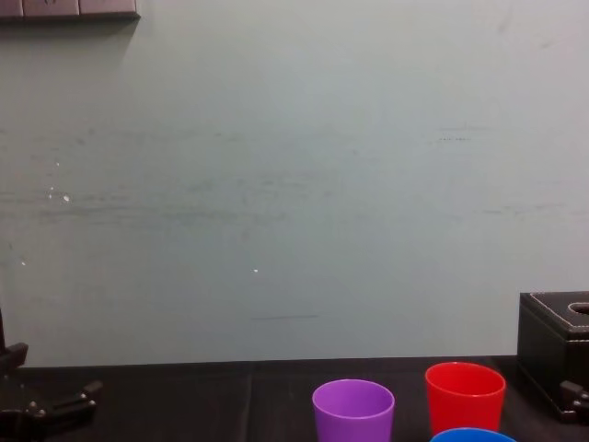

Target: Stack the three plastic cups sequentially using one hand.

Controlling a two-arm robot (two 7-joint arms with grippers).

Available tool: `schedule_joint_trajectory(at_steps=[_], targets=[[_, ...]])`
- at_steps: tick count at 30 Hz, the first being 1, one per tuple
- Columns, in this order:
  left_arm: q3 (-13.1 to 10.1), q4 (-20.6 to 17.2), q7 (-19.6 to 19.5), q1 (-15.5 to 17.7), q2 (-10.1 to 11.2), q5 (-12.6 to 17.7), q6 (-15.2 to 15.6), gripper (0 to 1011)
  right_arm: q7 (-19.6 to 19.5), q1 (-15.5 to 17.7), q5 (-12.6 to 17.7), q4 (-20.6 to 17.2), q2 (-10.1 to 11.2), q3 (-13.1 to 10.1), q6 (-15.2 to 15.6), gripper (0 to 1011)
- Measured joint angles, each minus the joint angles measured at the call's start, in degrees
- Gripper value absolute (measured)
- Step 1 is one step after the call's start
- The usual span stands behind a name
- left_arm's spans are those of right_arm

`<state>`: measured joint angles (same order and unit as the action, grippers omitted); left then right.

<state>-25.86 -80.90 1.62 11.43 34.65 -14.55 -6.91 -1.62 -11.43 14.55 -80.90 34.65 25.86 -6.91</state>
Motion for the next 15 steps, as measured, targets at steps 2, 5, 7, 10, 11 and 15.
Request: schedule_joint_trajectory(at_steps=[2, 5, 7, 10, 11, 15], targets=[[0.0, 0.0, 0.0, 0.0, 0.0, 0.0, 0.0, 1004, 0.0, 0.0, 0.0, 0.0, 0.0, 0.0, 0.0, 1004], [0.0, 0.0, 0.0, 0.0, 0.0, 0.0, 0.0, 1005, 0.0, 0.0, 0.0, 0.0, 0.0, 0.0, 0.0, 1004], [0.0, 0.0, 0.0, 0.0, 0.0, 0.0, 0.0, 1005, 0.0, 0.0, 0.0, 0.0, 0.0, 0.0, 0.0, 1004], [0.0, 0.0, 0.0, 0.0, 0.0, 0.0, 0.0, 1005, 0.0, 0.0, 0.0, 0.0, 0.0, 0.0, 0.0, 1004], [0.0, 0.0, 0.0, 0.0, 0.0, 0.0, 0.0, 1005, 0.0, 0.0, 0.0, 0.0, 0.0, 0.0, 0.0, 1004], [0.0, 0.0, 0.0, 0.0, 0.0, 0.0, 0.0, 1005, 0.0, 0.0, 0.0, 0.0, 0.0, 0.0, 0.0, 1004]])
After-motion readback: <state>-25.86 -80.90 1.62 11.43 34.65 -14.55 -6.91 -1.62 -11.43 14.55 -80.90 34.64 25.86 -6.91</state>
